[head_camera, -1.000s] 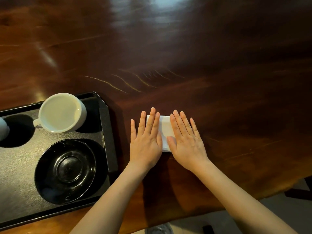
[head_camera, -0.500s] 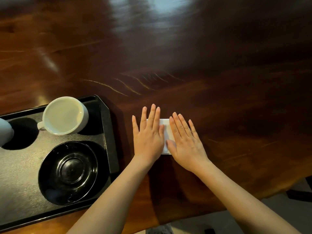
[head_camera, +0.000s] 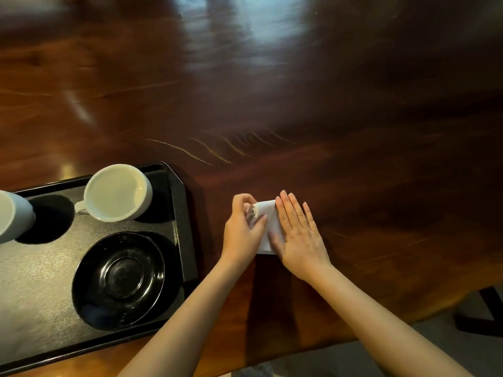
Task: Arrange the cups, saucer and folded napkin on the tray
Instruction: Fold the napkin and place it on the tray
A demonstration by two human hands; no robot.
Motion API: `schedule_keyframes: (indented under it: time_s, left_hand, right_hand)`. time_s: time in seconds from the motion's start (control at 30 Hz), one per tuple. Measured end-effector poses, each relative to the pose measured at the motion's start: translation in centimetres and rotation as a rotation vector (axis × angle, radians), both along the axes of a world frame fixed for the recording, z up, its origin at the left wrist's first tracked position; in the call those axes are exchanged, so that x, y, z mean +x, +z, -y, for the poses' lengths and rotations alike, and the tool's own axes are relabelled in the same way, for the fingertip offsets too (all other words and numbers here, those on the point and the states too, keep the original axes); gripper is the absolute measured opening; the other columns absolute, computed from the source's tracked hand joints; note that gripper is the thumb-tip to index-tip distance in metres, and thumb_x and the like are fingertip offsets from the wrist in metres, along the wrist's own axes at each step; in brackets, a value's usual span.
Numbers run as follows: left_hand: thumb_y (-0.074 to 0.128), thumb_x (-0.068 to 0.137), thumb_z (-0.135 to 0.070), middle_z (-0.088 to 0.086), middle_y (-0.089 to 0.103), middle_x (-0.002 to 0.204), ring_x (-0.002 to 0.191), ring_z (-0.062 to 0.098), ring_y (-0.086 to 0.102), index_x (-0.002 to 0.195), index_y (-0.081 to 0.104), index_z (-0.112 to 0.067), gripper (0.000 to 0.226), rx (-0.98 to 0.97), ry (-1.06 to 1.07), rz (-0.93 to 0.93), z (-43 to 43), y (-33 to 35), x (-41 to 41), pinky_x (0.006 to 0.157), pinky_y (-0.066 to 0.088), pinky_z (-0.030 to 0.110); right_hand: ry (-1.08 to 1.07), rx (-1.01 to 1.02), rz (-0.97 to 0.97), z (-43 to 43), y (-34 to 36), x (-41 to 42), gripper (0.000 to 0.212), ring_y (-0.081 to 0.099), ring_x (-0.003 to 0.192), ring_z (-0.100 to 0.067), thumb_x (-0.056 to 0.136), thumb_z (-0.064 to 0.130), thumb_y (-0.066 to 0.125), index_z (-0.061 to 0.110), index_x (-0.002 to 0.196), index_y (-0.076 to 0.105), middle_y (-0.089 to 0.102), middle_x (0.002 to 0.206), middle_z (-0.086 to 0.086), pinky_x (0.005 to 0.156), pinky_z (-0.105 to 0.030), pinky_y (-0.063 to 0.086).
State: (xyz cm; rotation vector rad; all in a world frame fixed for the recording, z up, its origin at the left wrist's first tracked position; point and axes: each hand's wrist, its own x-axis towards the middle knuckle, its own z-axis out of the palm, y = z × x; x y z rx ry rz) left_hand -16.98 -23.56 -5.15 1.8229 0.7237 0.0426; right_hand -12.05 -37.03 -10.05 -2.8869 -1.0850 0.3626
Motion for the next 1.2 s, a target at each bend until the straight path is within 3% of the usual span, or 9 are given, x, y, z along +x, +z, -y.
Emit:
schedule_keyframes:
  time_s: [0.13,0.23,0.33,0.47,0.57,0.7,0.9,1.03,1.2]
  left_hand:
    - [0.065,0.085,-0.014,-0.02,0.054,0.095,0.088,-0.005,0.058,0.123,0.039,-0.031,0.049,-0.043,-0.005,0.003,-0.3,-0.4,-1.1,0.069,0.048,0.008]
    - [0.067,0.082,-0.013,-0.016,0.058,0.096,0.095,0.003,0.06,0.115,0.054,-0.02,0.036,-0.015,0.075,-0.045,-0.5,-0.3,-0.6,0.073,0.047,0.011]
    - [0.067,0.081,-0.008,-0.018,0.059,0.085,0.083,-0.006,0.059,0.101,0.062,-0.018,0.023,0.046,0.056,0.045,0.1,1.0,-0.7,0.067,0.046,0.005]
    - [0.066,0.081,-0.005,-0.023,0.056,0.08,0.078,-0.007,0.059,0.095,0.061,-0.017,0.019,0.178,-0.119,0.214,0.2,3.2,-1.3,0.065,0.046,0.008]
    - [0.067,0.08,-0.006,-0.029,0.056,0.088,0.086,-0.002,0.062,0.1,0.06,-0.019,0.025,0.216,-0.165,0.289,-0.3,4.9,-1.1,0.07,0.051,0.014]
    - [0.068,0.081,-0.017,-0.028,0.057,0.098,0.095,0.001,0.061,0.112,0.052,-0.033,0.038,0.24,-0.248,0.31,-0.8,6.5,-1.8,0.076,0.053,0.019]
    - [0.066,0.084,-0.016,-0.003,0.07,0.093,0.086,0.005,0.06,0.1,0.069,-0.016,0.016,0.267,-0.238,0.23,-2.0,7.2,-2.4,0.067,0.045,0.015]
    - [0.065,0.085,-0.018,0.001,0.073,0.097,0.085,0.01,0.064,0.103,0.07,-0.014,0.019,0.35,-0.306,0.199,-2.7,8.5,-2.5,0.069,0.052,0.03]
    - [0.063,0.086,-0.018,0.002,0.072,0.1,0.085,0.008,0.061,0.109,0.068,-0.014,0.023,0.416,-0.397,0.18,-3.1,10.2,-2.6,0.067,0.05,0.025]
  right_hand:
    - [-0.004,0.014,-0.038,0.0,0.1,0.0,0.067,0.003,0.146,-0.021,0.095,0.048,0.019,0.009,0.148,0.003,0.003,0.158,-0.009,0.115,-0.036,-0.003]
    - [-0.006,0.081,-0.093,0.0,0.5,0.1,0.067,-0.006,0.146,-0.016,0.095,0.053,0.01,0.014,0.147,-0.007,-0.008,0.157,-0.002,0.115,-0.032,-0.01]
    - [-0.082,0.257,-0.275,0.0,1.9,0.7,0.073,-0.002,0.146,-0.01,0.094,0.045,0.035,0.021,0.147,-0.008,0.002,0.159,0.004,0.117,-0.028,-0.012]
    - [-0.061,0.546,-0.426,-0.2,6.6,2.7,0.062,0.034,0.13,-0.002,0.085,0.015,0.064,0.023,0.14,0.037,0.047,0.137,0.003,0.117,-0.021,0.013]
    - [-0.031,0.617,-0.501,0.0,9.8,3.9,0.039,0.058,0.106,-0.003,0.084,0.005,0.064,0.018,0.121,0.061,0.066,0.114,0.001,0.094,-0.007,0.042]
    - [-0.037,0.678,-0.531,0.2,11.8,3.8,0.036,0.063,0.099,0.0,0.084,0.003,0.064,0.017,0.117,0.064,0.069,0.105,0.005,0.081,-0.013,0.052]
    - [-0.143,0.822,-0.644,0.8,12.3,3.1,0.042,0.062,0.095,0.011,0.083,-0.003,0.063,0.035,0.101,0.063,0.066,0.097,0.021,0.079,-0.01,0.049]
    - [-0.008,0.814,-0.383,1.2,13.8,2.3,0.036,0.057,0.109,-0.005,0.081,0.016,0.068,0.025,0.114,0.057,0.06,0.116,0.008,0.091,-0.017,0.048]
    - [0.177,0.744,-0.088,1.6,16.3,2.3,0.022,0.051,0.107,-0.006,0.083,0.03,0.057,0.022,0.103,0.056,0.059,0.111,0.002,0.088,-0.01,0.046]
